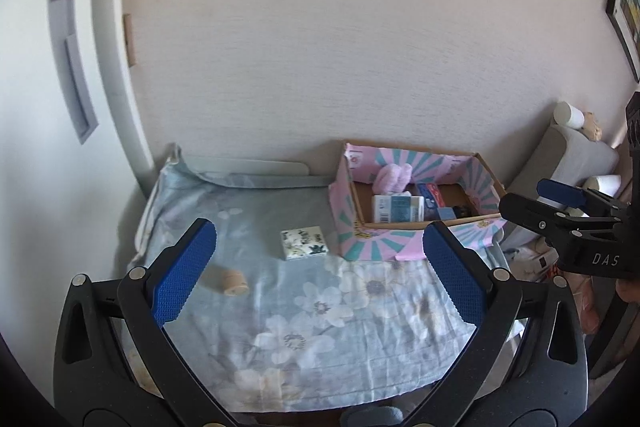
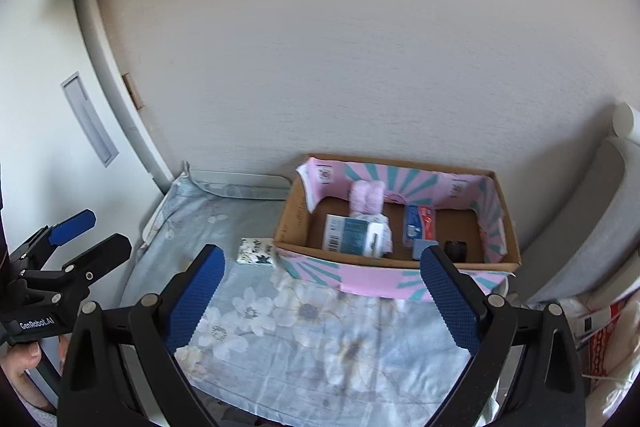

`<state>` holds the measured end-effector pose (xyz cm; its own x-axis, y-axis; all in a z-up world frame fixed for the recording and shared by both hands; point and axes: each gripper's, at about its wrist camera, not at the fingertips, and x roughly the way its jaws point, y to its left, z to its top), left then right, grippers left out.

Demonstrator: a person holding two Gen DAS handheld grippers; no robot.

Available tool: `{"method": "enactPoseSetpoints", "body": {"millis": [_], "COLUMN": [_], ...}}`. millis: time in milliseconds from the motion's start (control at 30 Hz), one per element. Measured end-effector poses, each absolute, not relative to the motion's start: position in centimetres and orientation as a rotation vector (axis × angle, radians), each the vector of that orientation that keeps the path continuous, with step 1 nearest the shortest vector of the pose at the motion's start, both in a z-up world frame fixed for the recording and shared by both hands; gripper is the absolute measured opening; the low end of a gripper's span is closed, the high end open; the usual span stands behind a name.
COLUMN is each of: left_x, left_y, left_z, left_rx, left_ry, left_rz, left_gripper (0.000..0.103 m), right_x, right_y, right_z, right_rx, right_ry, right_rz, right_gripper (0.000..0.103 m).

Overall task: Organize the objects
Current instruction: 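Withdraw both tools from the cardboard box back over the bed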

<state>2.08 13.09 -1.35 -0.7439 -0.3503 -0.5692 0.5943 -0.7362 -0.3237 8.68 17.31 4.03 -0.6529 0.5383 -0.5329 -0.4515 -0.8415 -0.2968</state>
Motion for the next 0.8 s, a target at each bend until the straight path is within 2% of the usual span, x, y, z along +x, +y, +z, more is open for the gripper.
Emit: {"method": "enactPoseSetpoints", "body": {"millis": [567,800], "left_x": [6.2,6.9], "left_y": [9.6,7.6], "left_z": [-2.5,-5.4], "left_rx": [0.638,0.695], "left_ry": [0.718,0.711], "left_rz": [-2.375,-2.414], "left_gripper": [0.103,0.103], "right_x": [3.4,-0.9], "right_y": [14.5,14.1], "right_z": [3.4,2.2], "right_rx": [-0.836,-0.855], "right_ry": [-0.281,-0.355], "right_rz": [2.518,2.532], "right_gripper": [0.098,0.098]}}
